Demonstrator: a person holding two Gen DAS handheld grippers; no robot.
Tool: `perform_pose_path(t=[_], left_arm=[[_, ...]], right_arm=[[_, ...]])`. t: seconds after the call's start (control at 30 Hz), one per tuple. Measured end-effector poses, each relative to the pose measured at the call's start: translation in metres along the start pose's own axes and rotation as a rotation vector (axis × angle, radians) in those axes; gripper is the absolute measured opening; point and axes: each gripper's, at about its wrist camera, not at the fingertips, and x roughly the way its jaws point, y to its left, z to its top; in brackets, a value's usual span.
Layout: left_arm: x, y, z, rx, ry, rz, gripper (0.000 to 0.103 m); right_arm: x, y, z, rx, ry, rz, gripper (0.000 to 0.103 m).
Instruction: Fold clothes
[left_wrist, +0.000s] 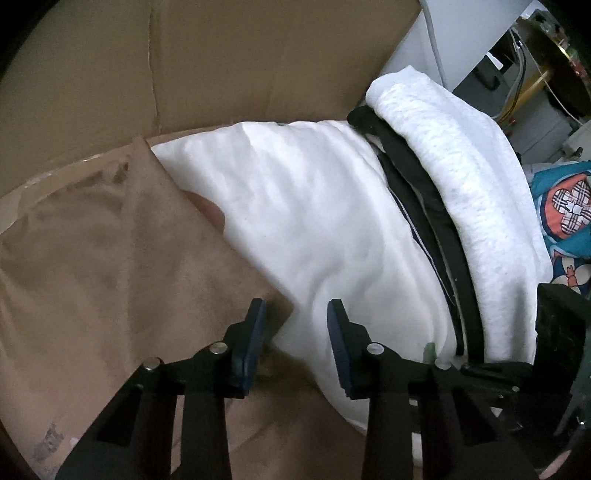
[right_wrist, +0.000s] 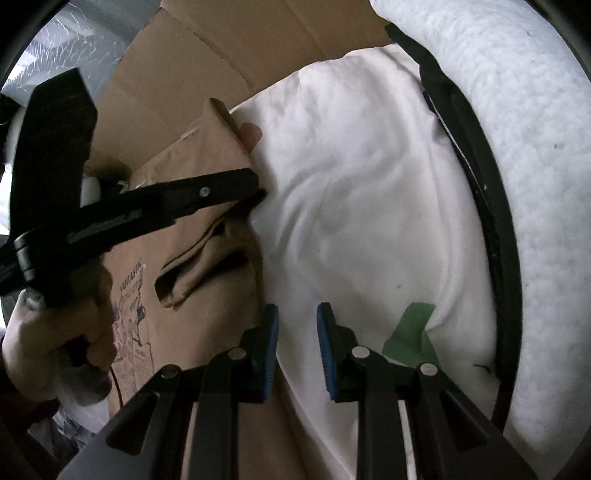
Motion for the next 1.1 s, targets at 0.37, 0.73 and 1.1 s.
perform_pose_path(t=[0.37,0.73,1.1], left_arm=[[0.025,0.008,-0.001,-0.017,0.027,0.034,0.034],[0.028,0.026,0.004,-0.087,0.038,0.064,0.005],[-0.031,0.054,0.005,-0.103,-0.03,-0.011,0.005]], right_arm=[[0.0,-0.002,0.002,0.002,0.007,-0.009,0.02],[0.003,-0.006,0.004,0.008,0.007,-0.008,0.02],[0.0,0.001,0.012,0.006,-0.026,0.008,0.02]])
